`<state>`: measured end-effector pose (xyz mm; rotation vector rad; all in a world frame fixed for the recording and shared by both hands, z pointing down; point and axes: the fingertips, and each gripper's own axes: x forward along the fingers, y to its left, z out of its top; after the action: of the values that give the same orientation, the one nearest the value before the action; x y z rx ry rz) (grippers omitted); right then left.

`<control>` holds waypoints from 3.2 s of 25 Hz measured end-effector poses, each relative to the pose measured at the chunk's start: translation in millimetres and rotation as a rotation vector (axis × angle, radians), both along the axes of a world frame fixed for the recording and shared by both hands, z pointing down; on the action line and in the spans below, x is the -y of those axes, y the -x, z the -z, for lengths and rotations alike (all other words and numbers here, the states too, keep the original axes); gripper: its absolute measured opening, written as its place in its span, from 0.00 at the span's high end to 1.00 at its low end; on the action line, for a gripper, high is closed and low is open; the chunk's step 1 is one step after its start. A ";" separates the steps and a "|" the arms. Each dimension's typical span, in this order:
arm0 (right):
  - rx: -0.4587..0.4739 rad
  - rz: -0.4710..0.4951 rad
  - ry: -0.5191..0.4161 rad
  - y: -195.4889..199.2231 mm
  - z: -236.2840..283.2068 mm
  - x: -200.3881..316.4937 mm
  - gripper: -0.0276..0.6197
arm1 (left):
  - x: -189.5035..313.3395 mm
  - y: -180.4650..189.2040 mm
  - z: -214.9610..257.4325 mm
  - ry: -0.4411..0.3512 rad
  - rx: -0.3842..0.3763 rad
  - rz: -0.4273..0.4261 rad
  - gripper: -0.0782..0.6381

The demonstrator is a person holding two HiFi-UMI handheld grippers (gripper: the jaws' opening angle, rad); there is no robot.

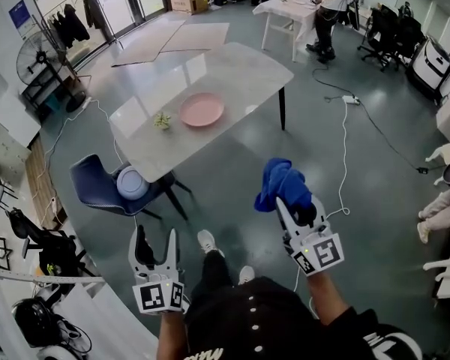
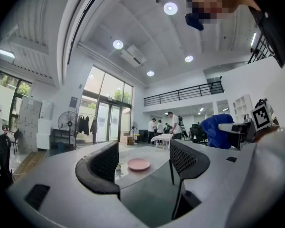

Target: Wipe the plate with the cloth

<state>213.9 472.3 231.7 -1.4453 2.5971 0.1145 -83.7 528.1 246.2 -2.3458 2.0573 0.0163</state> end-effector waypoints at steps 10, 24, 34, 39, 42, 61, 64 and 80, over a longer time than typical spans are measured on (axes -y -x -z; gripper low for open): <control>-0.013 -0.044 -0.002 -3.4 -3.4 37.4 0.73 | 53.6 0.5 -7.1 -0.006 -0.008 -0.039 0.43; -0.039 -0.093 -0.013 31.0 7.2 154.6 0.73 | 179.6 38.1 -3.1 -0.021 -0.017 -0.084 0.43; -0.059 -0.113 0.000 77.7 6.9 237.8 0.73 | 269.3 84.7 -5.0 -0.008 -0.036 -0.114 0.43; -0.062 -0.138 -0.015 99.4 14.4 272.8 0.73 | 306.2 110.7 -5.5 -0.008 -0.044 -0.131 0.43; -0.063 -0.156 -0.023 108.6 16.2 287.7 0.73 | 324.3 122.5 -6.2 -0.009 -0.043 -0.145 0.43; -0.047 -0.222 0.040 110.9 -13.3 339.2 0.73 | 401.5 127.4 -31.6 0.056 -0.031 -0.209 0.43; -0.048 -0.219 0.030 102.1 -13.7 361.0 0.73 | 421.1 123.4 -29.7 0.047 -0.032 -0.180 0.43; -0.046 -0.197 0.034 54.6 -20.4 522.7 0.73 | 577.7 71.0 -33.9 0.086 0.019 -0.181 0.43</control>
<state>159.4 -50.4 252.1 -1.7275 2.4974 0.1299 -154.6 -49.6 280.1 -2.5647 1.8670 -0.0926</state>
